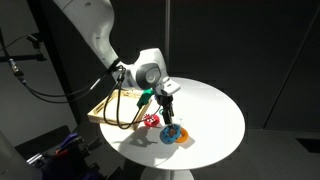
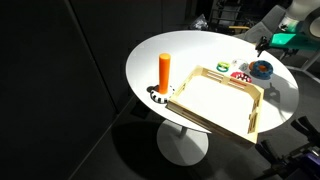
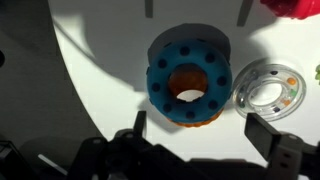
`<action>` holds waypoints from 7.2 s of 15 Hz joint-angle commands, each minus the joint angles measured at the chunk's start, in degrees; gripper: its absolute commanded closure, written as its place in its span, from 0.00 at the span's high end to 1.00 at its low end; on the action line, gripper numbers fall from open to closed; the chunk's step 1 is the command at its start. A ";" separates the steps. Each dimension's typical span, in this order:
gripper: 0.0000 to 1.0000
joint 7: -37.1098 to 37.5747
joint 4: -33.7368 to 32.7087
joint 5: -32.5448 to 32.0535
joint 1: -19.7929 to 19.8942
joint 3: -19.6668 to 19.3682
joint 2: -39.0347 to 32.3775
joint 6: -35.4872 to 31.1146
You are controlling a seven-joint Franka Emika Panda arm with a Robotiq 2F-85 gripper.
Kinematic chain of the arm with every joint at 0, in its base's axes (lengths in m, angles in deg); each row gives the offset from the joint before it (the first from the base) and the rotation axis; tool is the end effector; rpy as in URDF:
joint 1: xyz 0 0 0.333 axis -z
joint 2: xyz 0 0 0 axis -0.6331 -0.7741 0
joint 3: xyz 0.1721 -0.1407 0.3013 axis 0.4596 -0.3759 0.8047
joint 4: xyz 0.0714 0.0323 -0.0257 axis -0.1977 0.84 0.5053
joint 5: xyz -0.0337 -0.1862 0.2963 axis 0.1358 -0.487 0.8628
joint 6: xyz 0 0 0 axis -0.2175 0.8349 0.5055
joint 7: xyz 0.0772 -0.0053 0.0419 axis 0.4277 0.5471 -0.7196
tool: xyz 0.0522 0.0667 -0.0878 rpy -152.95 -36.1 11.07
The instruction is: Put the blue ring in the box
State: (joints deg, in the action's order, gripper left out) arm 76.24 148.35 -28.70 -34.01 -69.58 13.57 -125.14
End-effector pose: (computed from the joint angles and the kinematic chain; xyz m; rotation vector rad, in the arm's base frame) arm 0.5418 -0.1376 0.2781 2.6271 -1.2711 0.3268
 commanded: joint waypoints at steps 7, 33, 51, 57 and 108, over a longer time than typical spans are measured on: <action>1.00 -8.66 -7.84 12.03 -6.35 -5.48 -11.54 -3.75; 0.11 -4.46 -9.72 14.76 -17.99 -12.97 -6.30 5.84; 1.00 2.97 -10.03 6.97 -16.76 -13.84 -8.95 8.20; 1.00 4.40 -10.72 6.91 -16.49 -14.09 -13.22 6.24; 0.83 8.68 -8.04 19.89 -17.47 9.70 2.46 28.21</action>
State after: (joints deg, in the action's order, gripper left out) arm 86.69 140.44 -8.75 -52.65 -60.22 15.33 -99.17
